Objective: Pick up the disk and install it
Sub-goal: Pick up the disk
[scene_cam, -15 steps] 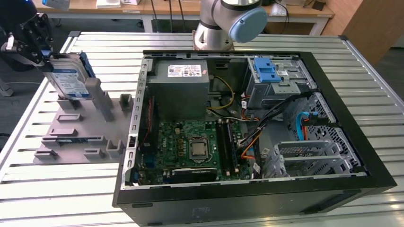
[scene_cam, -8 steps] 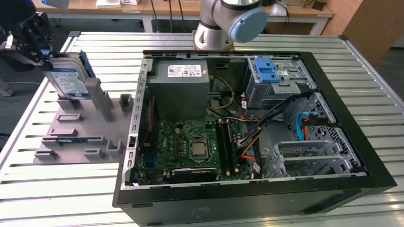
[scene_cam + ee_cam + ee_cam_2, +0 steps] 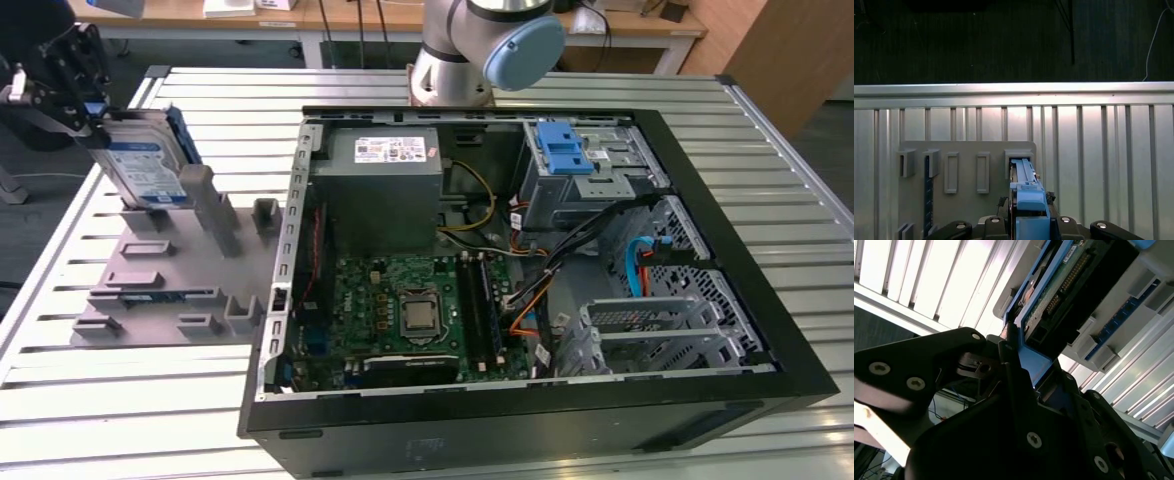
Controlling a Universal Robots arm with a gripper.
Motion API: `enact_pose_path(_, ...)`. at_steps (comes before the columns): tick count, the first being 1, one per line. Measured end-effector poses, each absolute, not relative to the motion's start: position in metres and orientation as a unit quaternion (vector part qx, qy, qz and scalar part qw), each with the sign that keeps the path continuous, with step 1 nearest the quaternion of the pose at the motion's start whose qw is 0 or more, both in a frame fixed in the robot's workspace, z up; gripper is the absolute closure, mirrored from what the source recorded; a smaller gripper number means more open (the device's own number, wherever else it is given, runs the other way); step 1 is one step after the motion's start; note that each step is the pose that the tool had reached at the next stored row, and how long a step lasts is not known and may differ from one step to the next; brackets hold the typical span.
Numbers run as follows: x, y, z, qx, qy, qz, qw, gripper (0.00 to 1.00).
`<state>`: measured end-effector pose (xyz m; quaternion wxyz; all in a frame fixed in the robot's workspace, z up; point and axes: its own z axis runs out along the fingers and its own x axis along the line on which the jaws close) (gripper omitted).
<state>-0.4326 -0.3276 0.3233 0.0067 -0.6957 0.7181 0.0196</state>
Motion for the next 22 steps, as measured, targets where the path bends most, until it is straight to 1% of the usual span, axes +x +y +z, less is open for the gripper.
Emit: enact_pose_path(22, -0.4326, -0.3276, 0.3309, -0.696, 0.718, 0.020, 0.007, 0.64)
